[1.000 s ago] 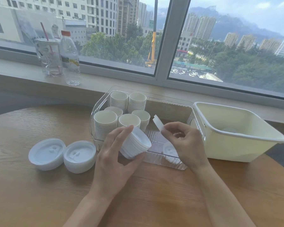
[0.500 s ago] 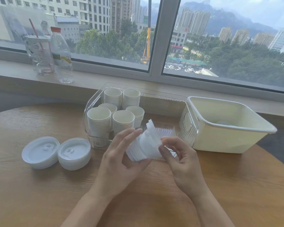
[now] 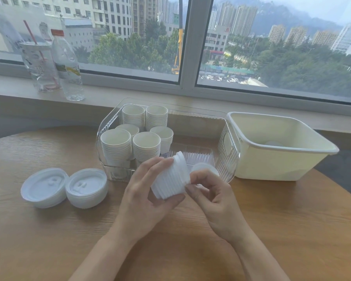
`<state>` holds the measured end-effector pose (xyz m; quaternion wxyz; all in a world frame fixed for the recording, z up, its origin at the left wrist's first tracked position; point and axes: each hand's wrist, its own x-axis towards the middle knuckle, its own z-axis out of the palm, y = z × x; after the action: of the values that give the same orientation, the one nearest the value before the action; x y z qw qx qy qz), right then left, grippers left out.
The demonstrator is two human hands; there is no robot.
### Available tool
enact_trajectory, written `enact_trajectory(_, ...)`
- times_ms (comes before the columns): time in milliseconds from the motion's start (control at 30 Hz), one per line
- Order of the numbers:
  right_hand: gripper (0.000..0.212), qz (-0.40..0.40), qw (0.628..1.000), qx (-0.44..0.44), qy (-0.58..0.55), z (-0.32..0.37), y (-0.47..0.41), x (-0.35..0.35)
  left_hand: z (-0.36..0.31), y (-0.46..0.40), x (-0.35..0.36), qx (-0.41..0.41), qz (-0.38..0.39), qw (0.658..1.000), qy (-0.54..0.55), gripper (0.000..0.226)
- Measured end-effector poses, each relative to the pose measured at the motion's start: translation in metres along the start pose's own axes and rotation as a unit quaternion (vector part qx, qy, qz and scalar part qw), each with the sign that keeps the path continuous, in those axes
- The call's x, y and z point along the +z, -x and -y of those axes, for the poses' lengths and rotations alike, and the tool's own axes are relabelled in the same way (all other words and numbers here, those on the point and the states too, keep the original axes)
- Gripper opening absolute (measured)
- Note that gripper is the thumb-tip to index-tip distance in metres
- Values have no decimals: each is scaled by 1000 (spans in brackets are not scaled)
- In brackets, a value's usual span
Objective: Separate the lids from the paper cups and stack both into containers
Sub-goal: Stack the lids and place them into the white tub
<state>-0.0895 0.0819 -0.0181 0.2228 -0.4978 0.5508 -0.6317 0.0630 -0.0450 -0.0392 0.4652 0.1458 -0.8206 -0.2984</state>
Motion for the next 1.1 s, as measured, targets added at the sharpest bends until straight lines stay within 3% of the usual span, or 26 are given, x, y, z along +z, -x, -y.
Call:
enact_trajectory(300, 25, 40, 989, -6, 145, -2, 1, -7, -4, 0, -1, -8, -3, 1000, 13, 69)
enact_trajectory(500, 24, 56, 993, 31, 96, 3, -1, -20, -3, 1, 3, 10, 29, 999, 29, 72)
enact_trajectory(667, 71, 79, 994, 63, 41, 8, -1, -32, -2, 3, 1, 11, 65, 997, 26, 83)
enact_trajectory(733, 79, 80, 992, 78, 50, 8, -1, -34, -5, 3, 1, 13, 72, 997, 23, 87)
enact_trajectory(1100, 77, -4, 994, 67, 85, 2, 0, -22, -8, 5, 5, 19, 68, 997, 1, 92)
